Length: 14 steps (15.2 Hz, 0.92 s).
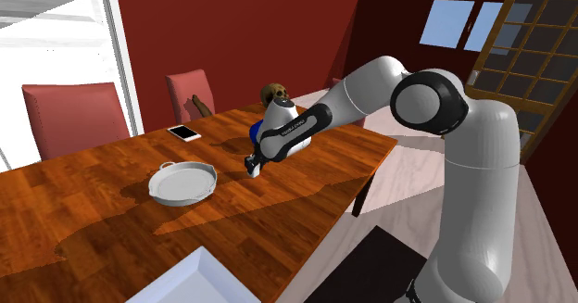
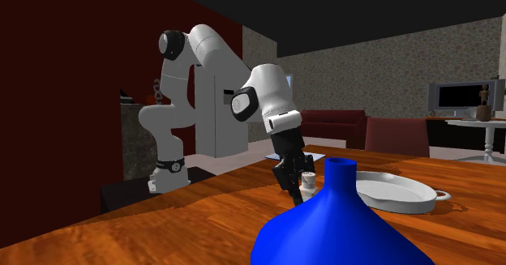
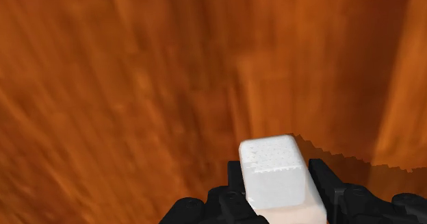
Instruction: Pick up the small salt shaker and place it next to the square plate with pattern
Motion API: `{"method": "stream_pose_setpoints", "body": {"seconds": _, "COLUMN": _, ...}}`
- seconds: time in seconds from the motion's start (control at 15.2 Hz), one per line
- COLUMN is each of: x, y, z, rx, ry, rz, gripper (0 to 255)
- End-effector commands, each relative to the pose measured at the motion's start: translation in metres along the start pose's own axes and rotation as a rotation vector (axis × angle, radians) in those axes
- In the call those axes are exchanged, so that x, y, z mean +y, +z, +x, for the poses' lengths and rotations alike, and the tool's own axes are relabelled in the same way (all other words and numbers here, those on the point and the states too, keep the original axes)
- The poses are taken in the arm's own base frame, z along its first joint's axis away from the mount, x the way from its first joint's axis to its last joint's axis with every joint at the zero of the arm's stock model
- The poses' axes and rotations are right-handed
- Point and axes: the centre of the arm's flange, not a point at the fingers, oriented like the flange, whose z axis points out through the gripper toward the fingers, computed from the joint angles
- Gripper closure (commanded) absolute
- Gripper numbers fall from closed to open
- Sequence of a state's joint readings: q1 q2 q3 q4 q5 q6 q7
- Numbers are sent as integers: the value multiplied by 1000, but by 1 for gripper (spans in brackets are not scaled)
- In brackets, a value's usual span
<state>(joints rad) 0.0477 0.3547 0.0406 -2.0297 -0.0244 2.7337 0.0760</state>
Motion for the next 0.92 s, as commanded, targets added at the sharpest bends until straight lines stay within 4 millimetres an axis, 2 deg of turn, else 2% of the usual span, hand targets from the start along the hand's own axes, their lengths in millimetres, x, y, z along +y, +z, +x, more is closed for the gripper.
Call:
{"method": "stream_pose_setpoints", "body": {"seconds": 0.0, "x": 0, "y": 0, "z": 0, "rx": 0, "ry": 0, "rz": 0, "gripper": 255}}
{"method": "stream_pose_setpoints", "body": {"seconds": 0.33, "x": 0, "y": 0, "z": 0, "rx": 0, "ry": 0, "rz": 0, "gripper": 255}}
{"method": "stream_pose_setpoints", "body": {"seconds": 0.86, "x": -1, "y": -40, "z": 14, "rx": 0, "ry": 0, "rz": 0, "gripper": 255}}
